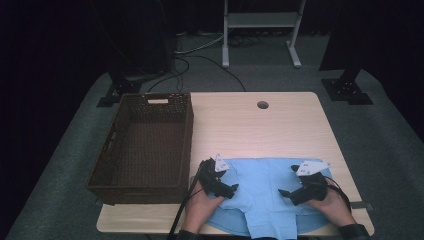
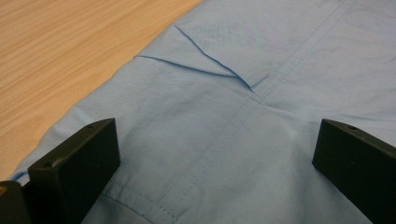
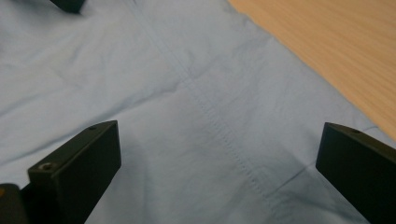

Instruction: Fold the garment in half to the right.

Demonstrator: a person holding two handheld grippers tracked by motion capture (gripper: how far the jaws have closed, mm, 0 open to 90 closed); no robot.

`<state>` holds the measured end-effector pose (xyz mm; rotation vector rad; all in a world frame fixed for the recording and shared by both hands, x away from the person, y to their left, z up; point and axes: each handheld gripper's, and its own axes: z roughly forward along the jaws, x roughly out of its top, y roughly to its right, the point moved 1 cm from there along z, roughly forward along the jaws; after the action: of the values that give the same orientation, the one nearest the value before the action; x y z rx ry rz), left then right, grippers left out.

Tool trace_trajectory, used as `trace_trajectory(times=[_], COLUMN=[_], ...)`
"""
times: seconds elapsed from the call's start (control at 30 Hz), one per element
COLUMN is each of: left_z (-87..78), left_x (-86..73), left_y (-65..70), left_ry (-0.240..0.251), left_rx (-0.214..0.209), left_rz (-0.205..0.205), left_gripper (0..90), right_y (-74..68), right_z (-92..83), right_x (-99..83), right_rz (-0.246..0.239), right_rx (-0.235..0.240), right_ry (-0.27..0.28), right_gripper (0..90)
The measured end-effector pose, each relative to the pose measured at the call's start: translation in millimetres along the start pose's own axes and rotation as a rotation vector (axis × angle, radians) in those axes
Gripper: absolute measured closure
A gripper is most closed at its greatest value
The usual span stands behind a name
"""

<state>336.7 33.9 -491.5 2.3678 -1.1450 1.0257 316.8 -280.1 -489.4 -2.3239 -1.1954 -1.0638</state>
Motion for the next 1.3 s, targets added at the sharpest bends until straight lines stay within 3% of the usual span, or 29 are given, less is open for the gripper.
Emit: trace_trajectory(times=[0.13,0.23,0.4,0.53,0.93,1.17,1.3], left_z=[0.0,0.0,-0.1,-3.4,-15.3,-13.9,-11.8], left_x=[0.0,0.0,0.3,1.9,6.4,2.7,1.6], left_y=[0.0,0.1,0.2,-0.9,0.4,0.7,2.8], left_ry=[0.000,0.000,0.007,0.042,-0.008,-0.017,-0.037], left_rx=[0.000,0.001,0.005,-0.010,0.081,0.071,0.083], left_rz=[0.000,0.001,-0.008,-0.048,-0.074,-0.092,-0.122], left_gripper=[0.0,0.0,0.0,0.0,0.0,0.0,0.0], right_y=[1.7,5.7,6.4,9.9,25.0,33.7,36.7], right_z=[8.4,9.6,9.1,6.1,-9.5,-17.9,-19.5], right_x=[2.6,2.0,1.6,-1.4,-16.9,-25.1,-27.0], right_rz=[-0.003,0.030,0.044,0.059,0.096,0.112,0.122], right_rx=[0.013,0.045,0.034,0.018,-0.015,-0.036,-0.042], right_ry=[-0.031,-0.046,-0.048,-0.049,-0.052,-0.053,-0.050], right_gripper=[0.0,0.0,0.0,0.0,0.0,0.0,0.0])
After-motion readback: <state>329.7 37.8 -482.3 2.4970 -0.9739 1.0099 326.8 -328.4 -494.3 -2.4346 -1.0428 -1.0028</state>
